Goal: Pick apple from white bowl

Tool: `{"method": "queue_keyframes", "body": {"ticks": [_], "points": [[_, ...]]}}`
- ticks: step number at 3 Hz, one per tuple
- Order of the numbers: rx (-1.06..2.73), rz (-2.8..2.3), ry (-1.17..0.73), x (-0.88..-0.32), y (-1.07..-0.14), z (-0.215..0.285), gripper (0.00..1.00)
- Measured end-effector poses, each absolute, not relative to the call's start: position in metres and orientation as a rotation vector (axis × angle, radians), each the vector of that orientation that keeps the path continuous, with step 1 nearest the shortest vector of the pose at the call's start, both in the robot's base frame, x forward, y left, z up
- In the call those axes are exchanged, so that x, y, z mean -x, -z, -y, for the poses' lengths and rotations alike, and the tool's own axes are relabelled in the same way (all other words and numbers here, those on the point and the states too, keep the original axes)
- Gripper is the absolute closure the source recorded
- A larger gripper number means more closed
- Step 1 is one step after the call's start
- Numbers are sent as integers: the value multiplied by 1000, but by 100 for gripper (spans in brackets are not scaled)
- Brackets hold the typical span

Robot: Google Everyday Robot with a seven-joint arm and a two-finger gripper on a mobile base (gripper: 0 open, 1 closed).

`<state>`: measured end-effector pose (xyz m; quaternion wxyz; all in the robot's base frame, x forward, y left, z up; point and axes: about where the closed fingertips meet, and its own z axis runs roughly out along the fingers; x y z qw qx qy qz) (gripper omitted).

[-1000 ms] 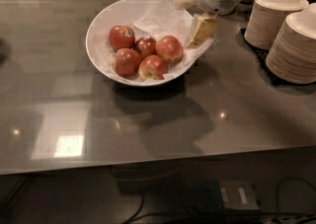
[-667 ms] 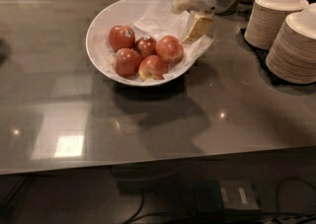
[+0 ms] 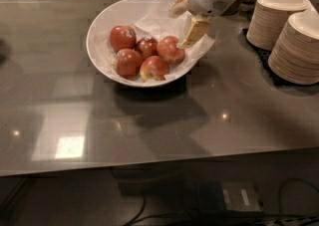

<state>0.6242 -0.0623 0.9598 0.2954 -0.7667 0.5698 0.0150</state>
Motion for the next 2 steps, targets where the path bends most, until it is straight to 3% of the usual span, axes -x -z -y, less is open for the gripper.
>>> {"method": "queue_keyframes", "body": {"ticks": [2], "points": [[2103, -1539, -55, -637, -925, 56, 38]]}}
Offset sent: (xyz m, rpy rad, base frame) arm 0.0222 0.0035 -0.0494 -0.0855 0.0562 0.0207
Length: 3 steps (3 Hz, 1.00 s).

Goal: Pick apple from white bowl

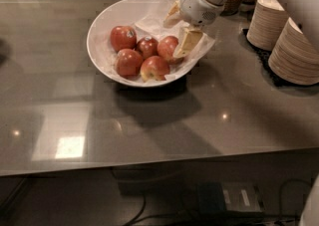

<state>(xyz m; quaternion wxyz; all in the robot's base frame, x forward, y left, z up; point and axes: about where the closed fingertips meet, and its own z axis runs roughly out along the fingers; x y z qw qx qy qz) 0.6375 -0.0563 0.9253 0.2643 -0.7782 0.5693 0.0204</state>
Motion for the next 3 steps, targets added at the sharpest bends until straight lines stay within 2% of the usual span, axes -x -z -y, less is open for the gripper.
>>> {"method": "queue_keyframes", "body": {"ticks": [3], "points": [[2149, -1564, -52, -647, -893, 49, 40]]}}
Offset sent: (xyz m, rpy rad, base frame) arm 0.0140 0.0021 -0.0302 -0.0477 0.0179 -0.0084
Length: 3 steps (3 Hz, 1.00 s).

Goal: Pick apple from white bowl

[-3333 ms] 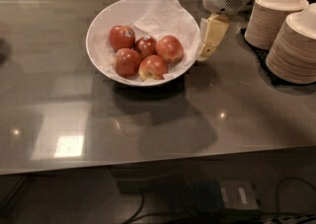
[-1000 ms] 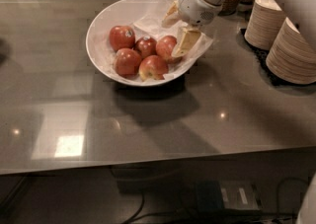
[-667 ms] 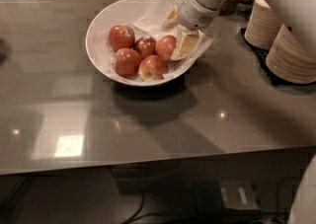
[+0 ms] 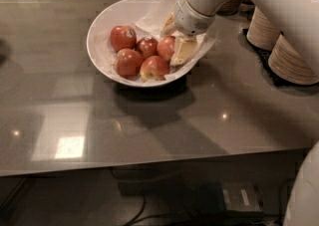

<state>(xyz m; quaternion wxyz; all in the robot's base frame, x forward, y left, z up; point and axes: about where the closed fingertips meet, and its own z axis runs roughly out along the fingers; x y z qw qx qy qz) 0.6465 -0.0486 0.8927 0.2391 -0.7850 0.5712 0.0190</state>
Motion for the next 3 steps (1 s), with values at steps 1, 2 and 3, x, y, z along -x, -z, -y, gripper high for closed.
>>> {"method": "queue_keyframes", "body": {"ticks": [1, 2, 3], "points": [[2163, -1575, -60, -645, -883, 47, 41], [2168, -1581, -63, -645, -878, 47, 49], [2169, -1581, -63, -645, -878, 47, 68]]}}
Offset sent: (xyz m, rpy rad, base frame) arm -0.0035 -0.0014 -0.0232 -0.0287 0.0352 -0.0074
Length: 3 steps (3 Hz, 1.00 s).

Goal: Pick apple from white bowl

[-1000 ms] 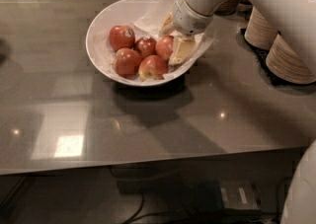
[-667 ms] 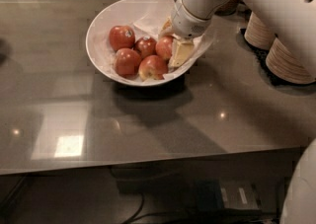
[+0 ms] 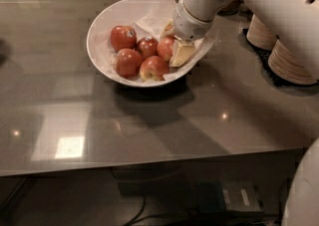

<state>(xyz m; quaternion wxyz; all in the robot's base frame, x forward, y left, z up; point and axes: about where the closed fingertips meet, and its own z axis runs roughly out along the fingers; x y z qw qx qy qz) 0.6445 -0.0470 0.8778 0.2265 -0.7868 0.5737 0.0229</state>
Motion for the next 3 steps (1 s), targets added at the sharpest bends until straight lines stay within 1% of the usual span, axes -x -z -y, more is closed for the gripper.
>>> {"method": "queue_keyframes", "body": {"ticks": [1, 2, 3], "points": [[2168, -1581, -63, -644, -878, 47, 91], [2110, -1570, -88, -641, -888, 51, 100], [1989, -1492, -140, -636, -924, 56, 100]]}}
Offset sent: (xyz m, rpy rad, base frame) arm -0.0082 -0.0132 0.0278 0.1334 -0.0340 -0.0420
